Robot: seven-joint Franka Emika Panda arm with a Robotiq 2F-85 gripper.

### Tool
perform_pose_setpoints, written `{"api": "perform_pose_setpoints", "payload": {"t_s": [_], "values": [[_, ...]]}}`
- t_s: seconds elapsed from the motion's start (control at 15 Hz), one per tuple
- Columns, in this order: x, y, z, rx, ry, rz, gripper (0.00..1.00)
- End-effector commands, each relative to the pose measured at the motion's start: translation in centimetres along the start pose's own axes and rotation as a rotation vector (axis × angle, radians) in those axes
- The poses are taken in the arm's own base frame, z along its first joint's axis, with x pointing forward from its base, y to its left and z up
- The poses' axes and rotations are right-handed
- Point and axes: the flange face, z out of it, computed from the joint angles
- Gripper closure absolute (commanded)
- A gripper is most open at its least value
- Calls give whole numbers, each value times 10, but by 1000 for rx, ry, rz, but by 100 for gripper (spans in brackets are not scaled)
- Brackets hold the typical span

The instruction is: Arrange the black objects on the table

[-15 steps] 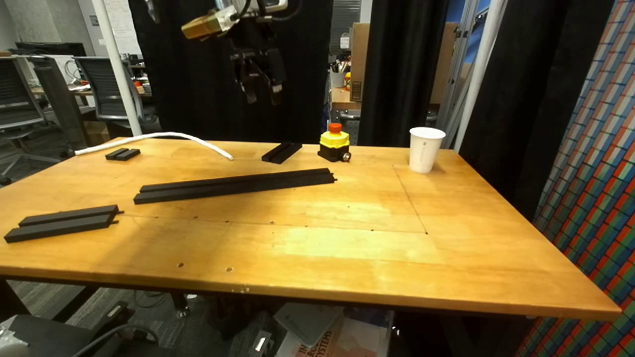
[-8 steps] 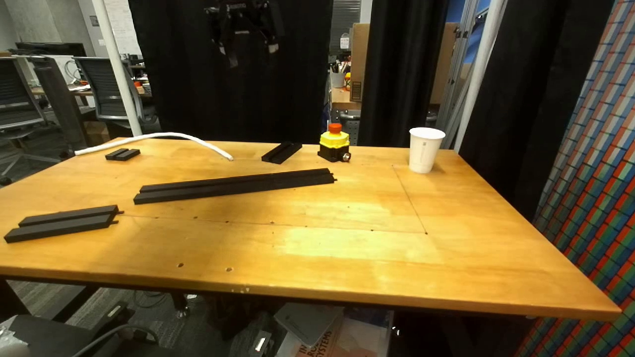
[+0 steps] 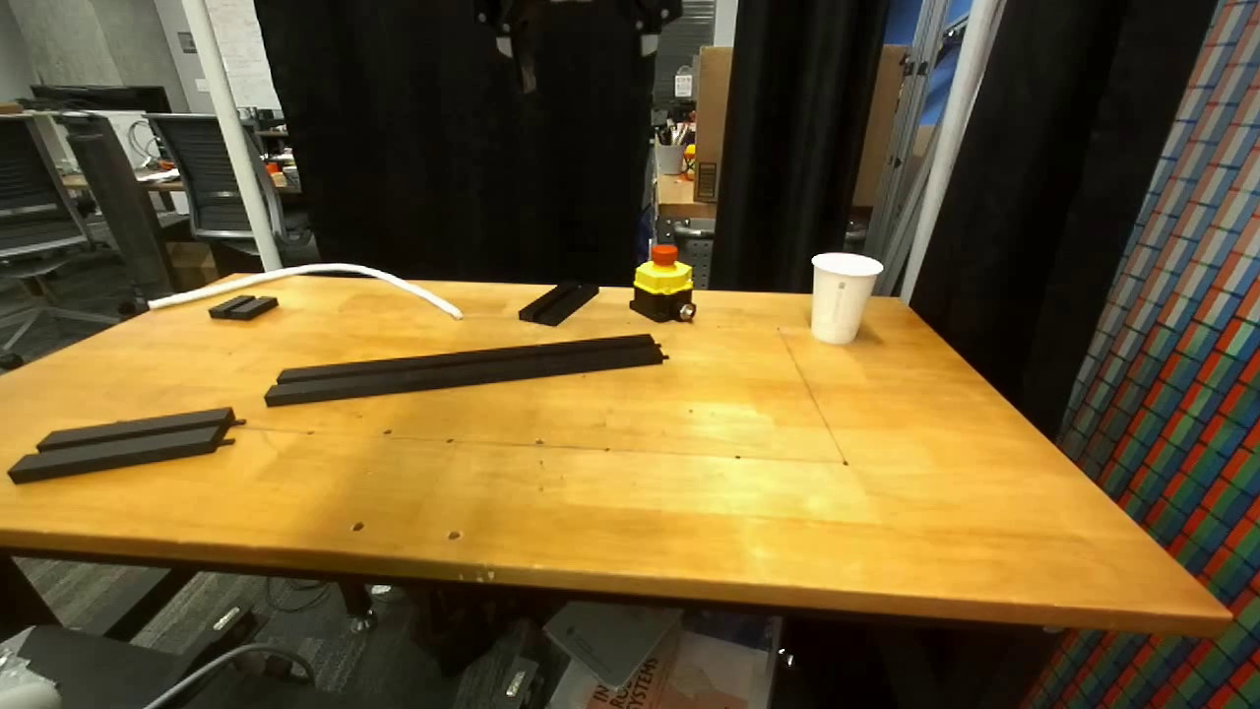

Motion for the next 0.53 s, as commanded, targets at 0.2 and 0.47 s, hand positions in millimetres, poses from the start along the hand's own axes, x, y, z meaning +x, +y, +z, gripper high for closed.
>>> {"api": "perform_pose_setpoints", "payload": {"t_s": [0.2, 0.47], "values": [[-67, 67, -23, 50, 47, -50, 0], [-66, 76, -19, 48, 33, -1, 0]]}}
